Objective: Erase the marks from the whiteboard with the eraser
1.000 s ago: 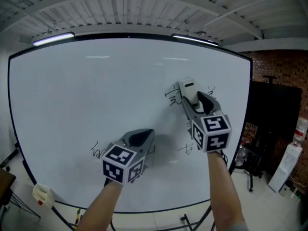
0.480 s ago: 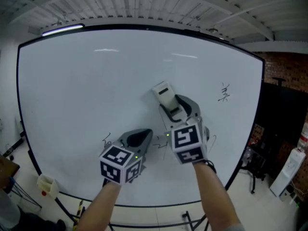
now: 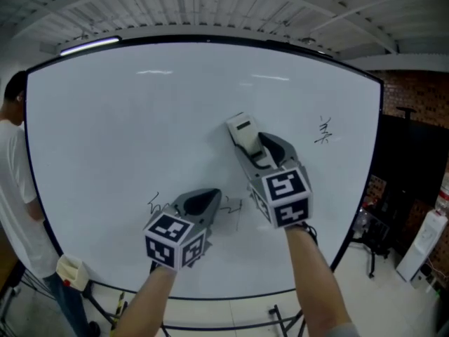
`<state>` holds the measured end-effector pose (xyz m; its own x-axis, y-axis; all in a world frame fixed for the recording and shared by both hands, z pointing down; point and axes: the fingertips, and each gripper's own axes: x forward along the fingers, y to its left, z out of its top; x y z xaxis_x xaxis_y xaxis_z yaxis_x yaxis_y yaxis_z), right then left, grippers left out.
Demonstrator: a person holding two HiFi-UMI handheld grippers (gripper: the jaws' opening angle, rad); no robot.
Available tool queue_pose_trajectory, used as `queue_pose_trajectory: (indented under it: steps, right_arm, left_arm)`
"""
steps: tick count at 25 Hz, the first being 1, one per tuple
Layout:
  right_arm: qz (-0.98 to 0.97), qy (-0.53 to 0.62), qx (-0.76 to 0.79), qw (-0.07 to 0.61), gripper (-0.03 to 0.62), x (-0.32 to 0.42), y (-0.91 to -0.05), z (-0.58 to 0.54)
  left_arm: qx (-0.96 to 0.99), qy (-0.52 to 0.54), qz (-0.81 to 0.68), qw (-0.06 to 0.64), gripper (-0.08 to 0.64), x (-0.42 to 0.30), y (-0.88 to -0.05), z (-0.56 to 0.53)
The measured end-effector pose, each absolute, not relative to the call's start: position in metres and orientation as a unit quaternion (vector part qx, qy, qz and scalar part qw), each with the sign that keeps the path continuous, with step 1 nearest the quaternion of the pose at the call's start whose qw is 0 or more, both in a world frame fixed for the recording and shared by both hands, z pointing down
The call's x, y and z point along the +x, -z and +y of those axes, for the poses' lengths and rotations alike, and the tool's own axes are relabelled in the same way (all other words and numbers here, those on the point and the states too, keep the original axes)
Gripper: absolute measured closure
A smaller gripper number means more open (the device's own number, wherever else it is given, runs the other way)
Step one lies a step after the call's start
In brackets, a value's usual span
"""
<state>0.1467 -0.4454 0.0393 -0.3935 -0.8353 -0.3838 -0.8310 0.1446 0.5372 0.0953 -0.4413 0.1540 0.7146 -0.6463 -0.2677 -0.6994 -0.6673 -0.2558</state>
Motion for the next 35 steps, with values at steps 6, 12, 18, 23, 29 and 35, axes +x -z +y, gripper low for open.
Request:
queue_pose_trajectory:
  steps: [6, 12, 18, 23, 29, 35]
  right_arm:
    - [-0.749, 0.329, 0.574, -0.039, 0.364, 0.213, -0.011, -0.445]
    - [-0.731, 0.305, 0.606, -0.071, 0.364, 0.271, 0.002, -0.442]
    - [-0.709, 0.319, 0.628, -0.040, 0.367, 0.262, 0.005, -0.445]
    - [-0.706, 0.338, 0.623, -0.002, 0.368, 0.233, 0.001, -0.449]
    - [-0.721, 0.368, 0.584, 0.057, 0.368, 0.161, -0.029, -0.451]
    - [-0.733, 0.363, 0.573, 0.047, 0.365, 0.163, -0.029, -0.448]
  left_arm:
    - [-0.908, -0.077, 0.376, 0.170, 0.555, 0.105, -0.152, -0.440]
    - [-0.908, -0.072, 0.376, 0.170, 0.555, 0.107, -0.160, -0.436]
    - [-0.907, -0.072, 0.380, 0.166, 0.556, 0.101, -0.160, -0.435]
    - [-0.909, -0.070, 0.377, 0.161, 0.555, 0.096, -0.159, -0.436]
    - [-0.908, -0.071, 0.382, 0.157, 0.556, 0.082, -0.163, -0.433]
    - [-0.911, -0.066, 0.379, 0.150, 0.557, 0.081, -0.169, -0.436]
